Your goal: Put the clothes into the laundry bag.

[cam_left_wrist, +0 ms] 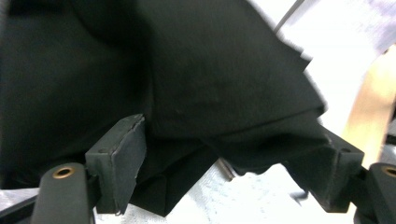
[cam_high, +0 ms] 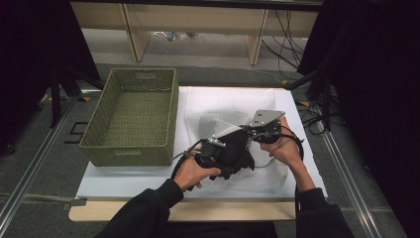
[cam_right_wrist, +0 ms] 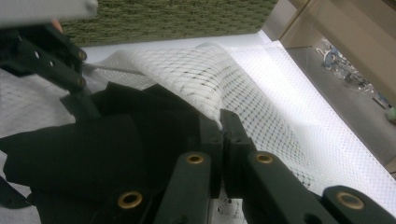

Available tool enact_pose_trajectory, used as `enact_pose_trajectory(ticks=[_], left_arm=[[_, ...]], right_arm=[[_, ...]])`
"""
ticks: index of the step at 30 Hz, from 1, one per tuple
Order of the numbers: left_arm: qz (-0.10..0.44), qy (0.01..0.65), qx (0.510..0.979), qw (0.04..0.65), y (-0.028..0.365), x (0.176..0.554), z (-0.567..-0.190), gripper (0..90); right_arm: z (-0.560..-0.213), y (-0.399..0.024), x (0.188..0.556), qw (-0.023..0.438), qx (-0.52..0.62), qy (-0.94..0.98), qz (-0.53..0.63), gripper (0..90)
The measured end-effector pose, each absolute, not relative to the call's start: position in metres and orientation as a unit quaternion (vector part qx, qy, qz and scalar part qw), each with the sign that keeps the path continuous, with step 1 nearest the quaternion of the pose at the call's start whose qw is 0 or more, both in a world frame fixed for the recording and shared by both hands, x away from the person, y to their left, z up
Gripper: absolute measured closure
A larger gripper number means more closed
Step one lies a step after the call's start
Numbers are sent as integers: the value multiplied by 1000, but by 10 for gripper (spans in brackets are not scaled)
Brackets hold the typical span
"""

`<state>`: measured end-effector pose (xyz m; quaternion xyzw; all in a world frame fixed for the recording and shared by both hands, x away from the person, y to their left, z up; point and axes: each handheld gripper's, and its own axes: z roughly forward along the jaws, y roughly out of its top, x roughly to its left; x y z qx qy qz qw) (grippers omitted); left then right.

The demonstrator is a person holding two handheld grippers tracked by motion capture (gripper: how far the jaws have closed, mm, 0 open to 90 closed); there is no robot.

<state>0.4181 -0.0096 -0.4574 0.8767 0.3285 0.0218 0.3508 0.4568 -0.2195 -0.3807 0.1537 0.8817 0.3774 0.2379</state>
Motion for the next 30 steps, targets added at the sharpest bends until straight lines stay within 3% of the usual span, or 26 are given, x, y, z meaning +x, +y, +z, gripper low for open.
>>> enact_pose_trajectory(ticks=[6, 7, 8, 9, 10, 14, 17, 20, 22, 25, 27, 29, 30], left_arm=[[45, 334, 877, 343, -20, 421, -465, 245], [48, 352, 863, 359, -24, 420, -467, 380], [41, 350, 862, 365, -24, 421, -466, 380], [31, 346, 860, 373, -25, 421, -465, 579], [40, 344, 862, 370, -27, 421, -463, 579], [53, 322, 874, 360, -26, 426, -454, 801], [63, 329, 864, 375, -22, 432, -446, 823], [72, 335, 862, 373, -15, 441, -440, 823], [49, 341, 858, 381, -14, 444, -445, 779], [55, 340, 860, 377, -20, 437, -450, 561], [59, 334, 865, 369, -23, 436, -452, 517], [64, 339, 866, 361, -29, 435, -458, 366], [67, 305, 890, 332, -28, 437, -460, 331]], right_arm=[[-381, -220, 457, 237, 151, 882, 377, 899], [-381, -220, 459, 239, 144, 883, 378, 899], [-381, -220, 459, 239, 144, 883, 378, 899], [-382, -221, 458, 239, 146, 883, 378, 899], [-382, -221, 458, 239, 146, 883, 378, 899], [-381, -222, 459, 239, 148, 882, 379, 899], [-380, -222, 457, 242, 154, 880, 378, 899], [-380, -222, 457, 240, 152, 880, 381, 899], [-380, -222, 458, 241, 146, 881, 380, 899], [-380, -223, 458, 240, 148, 880, 381, 899], [-379, -223, 458, 241, 149, 879, 382, 899], [-379, -223, 458, 241, 148, 880, 381, 899], [-379, -223, 458, 242, 149, 880, 381, 899]])
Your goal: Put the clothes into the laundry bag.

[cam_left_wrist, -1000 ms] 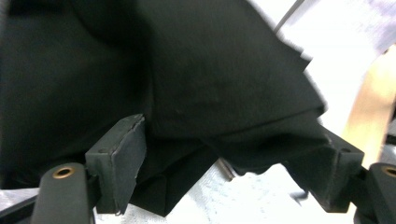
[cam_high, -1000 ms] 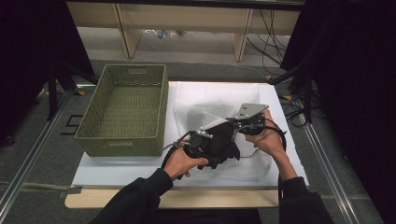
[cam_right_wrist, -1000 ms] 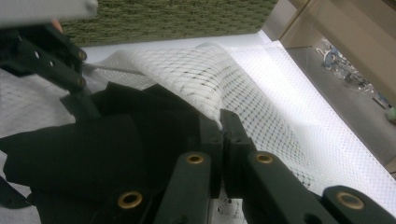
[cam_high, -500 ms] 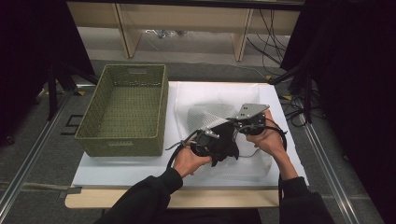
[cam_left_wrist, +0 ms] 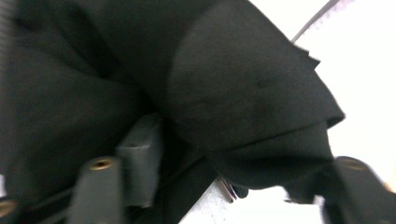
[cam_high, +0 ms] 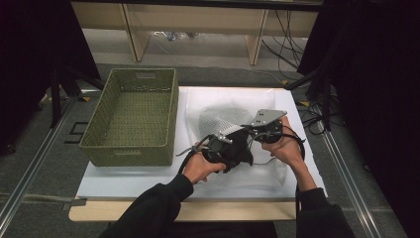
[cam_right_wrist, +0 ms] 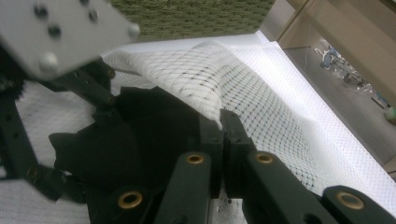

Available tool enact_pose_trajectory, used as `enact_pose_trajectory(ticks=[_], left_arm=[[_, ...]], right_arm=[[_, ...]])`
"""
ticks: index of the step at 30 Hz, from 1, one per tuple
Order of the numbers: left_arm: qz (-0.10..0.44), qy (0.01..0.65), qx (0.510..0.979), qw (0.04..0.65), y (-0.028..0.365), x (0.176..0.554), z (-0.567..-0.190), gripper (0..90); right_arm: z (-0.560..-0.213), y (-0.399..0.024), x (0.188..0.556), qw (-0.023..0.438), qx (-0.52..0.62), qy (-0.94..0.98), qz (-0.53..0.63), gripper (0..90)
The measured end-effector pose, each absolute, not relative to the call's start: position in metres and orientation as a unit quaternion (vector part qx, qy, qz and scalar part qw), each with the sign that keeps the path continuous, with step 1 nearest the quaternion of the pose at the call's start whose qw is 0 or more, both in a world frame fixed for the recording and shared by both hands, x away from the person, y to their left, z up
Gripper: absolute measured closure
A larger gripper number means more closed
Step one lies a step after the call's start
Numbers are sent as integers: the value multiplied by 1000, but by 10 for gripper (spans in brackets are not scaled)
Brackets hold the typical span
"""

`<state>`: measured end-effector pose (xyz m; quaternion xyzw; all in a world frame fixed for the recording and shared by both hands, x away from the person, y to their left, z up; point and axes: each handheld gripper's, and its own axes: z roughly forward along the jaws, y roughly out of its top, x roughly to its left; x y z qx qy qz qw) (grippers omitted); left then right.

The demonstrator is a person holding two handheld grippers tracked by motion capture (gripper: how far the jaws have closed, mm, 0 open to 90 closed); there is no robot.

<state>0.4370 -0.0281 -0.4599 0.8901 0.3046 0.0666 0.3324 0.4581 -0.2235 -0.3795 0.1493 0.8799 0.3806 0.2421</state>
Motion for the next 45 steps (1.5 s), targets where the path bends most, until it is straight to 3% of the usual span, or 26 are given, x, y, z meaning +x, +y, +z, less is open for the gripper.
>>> enact_pose_trajectory(ticks=[5, 6, 7, 9, 13, 23, 35, 41, 42, 45], left_arm=[[83, 335, 869, 353, -37, 436, -472, 347], [80, 337, 866, 360, -37, 436, -473, 491], [72, 340, 864, 365, -37, 436, -472, 491], [75, 336, 865, 366, -36, 434, -471, 628], [78, 342, 860, 371, -27, 440, -464, 682], [98, 366, 839, 391, -15, 462, -442, 697], [110, 378, 838, 377, -15, 463, -461, 633], [102, 368, 849, 365, -14, 455, -468, 669], [109, 362, 853, 360, -14, 455, -471, 765], [111, 365, 849, 365, -16, 458, -475, 810]], right_arm=[[-379, -224, 458, 241, 148, 880, 381, 899], [-379, -225, 458, 240, 151, 880, 381, 899], [-379, -225, 458, 240, 151, 880, 381, 899], [-379, -225, 457, 240, 154, 880, 380, 899], [-378, -226, 457, 241, 147, 880, 381, 899], [-379, -226, 457, 239, 147, 881, 380, 899], [-380, -228, 458, 239, 148, 882, 378, 899], [-382, -227, 458, 235, 149, 885, 374, 899], [-382, -227, 458, 237, 146, 884, 375, 899], [-382, -226, 457, 238, 148, 884, 374, 899]])
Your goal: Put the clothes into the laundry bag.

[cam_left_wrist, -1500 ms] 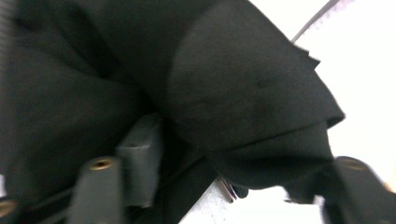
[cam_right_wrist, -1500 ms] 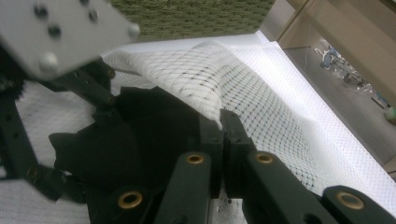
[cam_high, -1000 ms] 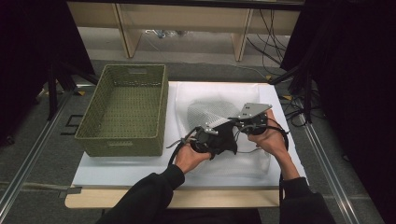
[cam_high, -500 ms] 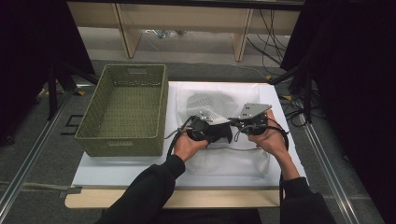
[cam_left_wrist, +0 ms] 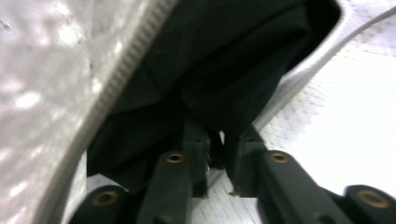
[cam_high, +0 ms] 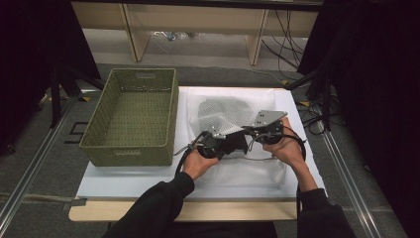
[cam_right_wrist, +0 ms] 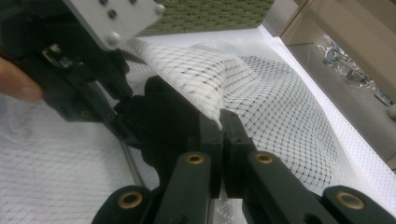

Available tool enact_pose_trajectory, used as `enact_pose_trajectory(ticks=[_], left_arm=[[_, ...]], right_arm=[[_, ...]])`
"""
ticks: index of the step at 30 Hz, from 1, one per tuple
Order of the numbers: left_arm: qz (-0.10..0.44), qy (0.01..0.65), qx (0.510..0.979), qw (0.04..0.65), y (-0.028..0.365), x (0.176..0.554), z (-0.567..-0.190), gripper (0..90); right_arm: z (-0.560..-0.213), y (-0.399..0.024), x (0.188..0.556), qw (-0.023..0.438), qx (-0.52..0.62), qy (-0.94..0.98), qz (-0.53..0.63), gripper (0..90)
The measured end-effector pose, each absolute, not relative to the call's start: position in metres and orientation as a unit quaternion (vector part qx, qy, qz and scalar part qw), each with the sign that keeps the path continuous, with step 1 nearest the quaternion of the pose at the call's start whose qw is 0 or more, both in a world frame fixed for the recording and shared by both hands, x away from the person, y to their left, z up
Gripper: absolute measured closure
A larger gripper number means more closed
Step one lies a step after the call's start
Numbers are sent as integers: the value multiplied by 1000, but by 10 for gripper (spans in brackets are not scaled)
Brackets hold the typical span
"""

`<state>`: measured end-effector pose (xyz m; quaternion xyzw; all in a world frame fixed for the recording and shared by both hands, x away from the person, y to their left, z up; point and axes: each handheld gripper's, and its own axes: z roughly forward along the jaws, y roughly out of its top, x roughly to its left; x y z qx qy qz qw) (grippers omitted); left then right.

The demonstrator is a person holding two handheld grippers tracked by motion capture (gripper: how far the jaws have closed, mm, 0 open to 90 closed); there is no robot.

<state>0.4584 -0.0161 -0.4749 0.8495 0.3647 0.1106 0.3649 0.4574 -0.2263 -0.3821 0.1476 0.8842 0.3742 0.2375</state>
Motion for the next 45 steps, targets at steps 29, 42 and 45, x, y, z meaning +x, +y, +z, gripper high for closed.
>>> enact_pose_trajectory(ticks=[29, 42, 45], left_arm=[[103, 344, 857, 370, 3, 432, -445, 538], [123, 357, 859, 346, 69, 384, -444, 437], [126, 361, 856, 348, 74, 382, -445, 419]], right_arm=[[-385, -228, 455, 231, 153, 888, 367, 899], [-385, -224, 451, 238, 137, 892, 360, 899], [-385, -224, 449, 235, 142, 892, 359, 899]])
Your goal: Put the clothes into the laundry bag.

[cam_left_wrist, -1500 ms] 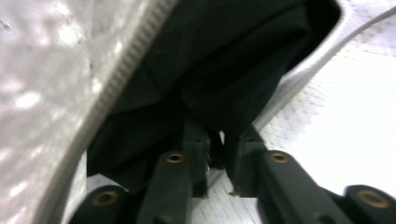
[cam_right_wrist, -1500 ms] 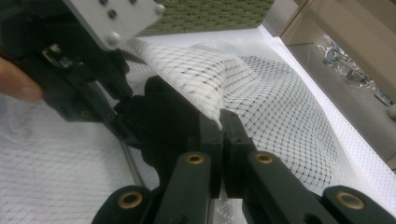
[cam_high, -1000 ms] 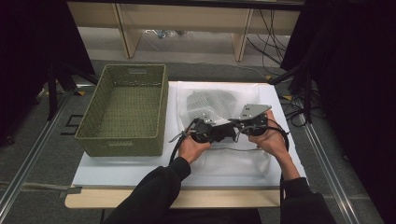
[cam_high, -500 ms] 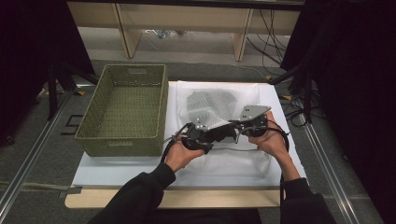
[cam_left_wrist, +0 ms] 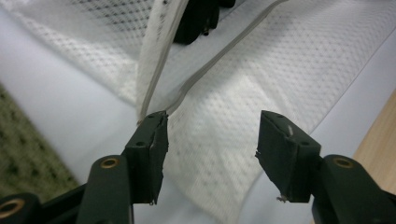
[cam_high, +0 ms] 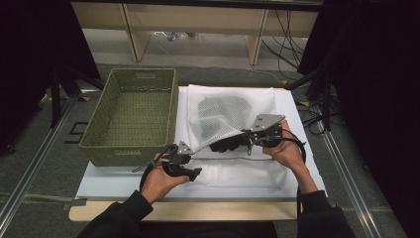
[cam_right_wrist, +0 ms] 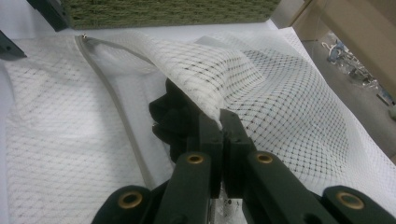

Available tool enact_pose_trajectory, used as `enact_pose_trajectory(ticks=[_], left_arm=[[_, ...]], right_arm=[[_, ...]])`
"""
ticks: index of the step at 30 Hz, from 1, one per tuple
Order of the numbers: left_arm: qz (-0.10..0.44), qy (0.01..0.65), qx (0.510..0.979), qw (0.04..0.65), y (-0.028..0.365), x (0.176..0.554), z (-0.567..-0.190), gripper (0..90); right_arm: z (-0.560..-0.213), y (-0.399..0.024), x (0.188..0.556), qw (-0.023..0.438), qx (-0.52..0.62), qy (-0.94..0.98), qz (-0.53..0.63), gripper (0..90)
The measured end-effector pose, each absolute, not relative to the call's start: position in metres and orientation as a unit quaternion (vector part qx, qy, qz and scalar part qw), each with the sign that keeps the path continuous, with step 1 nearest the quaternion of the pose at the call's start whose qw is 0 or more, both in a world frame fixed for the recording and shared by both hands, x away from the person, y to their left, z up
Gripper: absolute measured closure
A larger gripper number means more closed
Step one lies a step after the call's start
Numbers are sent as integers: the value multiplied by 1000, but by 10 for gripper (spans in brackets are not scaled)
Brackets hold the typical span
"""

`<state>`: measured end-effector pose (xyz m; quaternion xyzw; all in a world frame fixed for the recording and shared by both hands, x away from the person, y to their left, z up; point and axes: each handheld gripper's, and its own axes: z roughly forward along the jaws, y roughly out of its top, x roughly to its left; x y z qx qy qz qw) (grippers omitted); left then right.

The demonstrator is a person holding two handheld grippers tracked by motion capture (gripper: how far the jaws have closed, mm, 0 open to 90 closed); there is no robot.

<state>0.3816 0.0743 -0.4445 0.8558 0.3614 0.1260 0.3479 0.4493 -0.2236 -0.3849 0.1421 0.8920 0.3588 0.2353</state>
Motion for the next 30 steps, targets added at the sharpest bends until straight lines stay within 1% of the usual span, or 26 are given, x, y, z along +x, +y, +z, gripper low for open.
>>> enact_pose_trajectory(ticks=[5, 6, 7, 8, 10, 11, 12, 13, 16, 17, 18, 19, 20, 26, 28, 29, 30], left_arm=[[126, 369, 861, 328, 81, 377, -451, 399], [117, 373, 861, 325, 81, 377, -453, 399], [118, 368, 866, 319, 82, 380, -456, 400], [108, 376, 863, 320, 82, 382, -460, 420], [86, 383, 862, 321, 85, 386, -465, 495], [80, 373, 868, 317, 87, 388, -467, 558], [76, 372, 871, 312, 88, 389, -469, 595], [81, 364, 874, 312, 88, 390, -470, 663], [63, 368, 875, 308, 93, 391, -470, 823], [72, 362, 876, 311, 94, 392, -471, 868], [67, 354, 881, 307, 95, 393, -471, 868], [56, 360, 881, 302, 95, 392, -470, 878], [66, 354, 881, 306, 96, 392, -471, 883], [76, 341, 888, 298, 99, 384, -470, 890], [73, 335, 892, 296, 101, 381, -470, 890], [66, 326, 900, 281, 104, 381, -468, 890], [68, 333, 895, 288, 104, 380, -469, 890]], right_arm=[[-385, -224, 449, 237, 140, 892, 358, 899], [-385, -224, 449, 237, 140, 892, 358, 899], [-385, -224, 449, 237, 141, 892, 358, 899], [-385, -223, 448, 236, 141, 892, 358, 899], [-385, -223, 448, 238, 132, 893, 358, 899], [-385, -222, 447, 235, 141, 893, 356, 899], [-385, -222, 447, 237, 137, 893, 357, 899], [-385, -222, 447, 236, 139, 893, 356, 899], [-386, -221, 446, 234, 135, 895, 354, 899], [-386, -221, 447, 237, 126, 896, 355, 899], [-386, -221, 447, 237, 126, 896, 355, 899], [-387, -221, 446, 234, 134, 895, 356, 899], [-387, -221, 445, 232, 134, 896, 353, 899], [-394, -221, 441, 227, 128, 902, 345, 899], [-397, -221, 439, 227, 124, 905, 339, 899], [-398, -221, 436, 216, 126, 907, 338, 899], [-400, -221, 435, 222, 122, 908, 333, 899]])
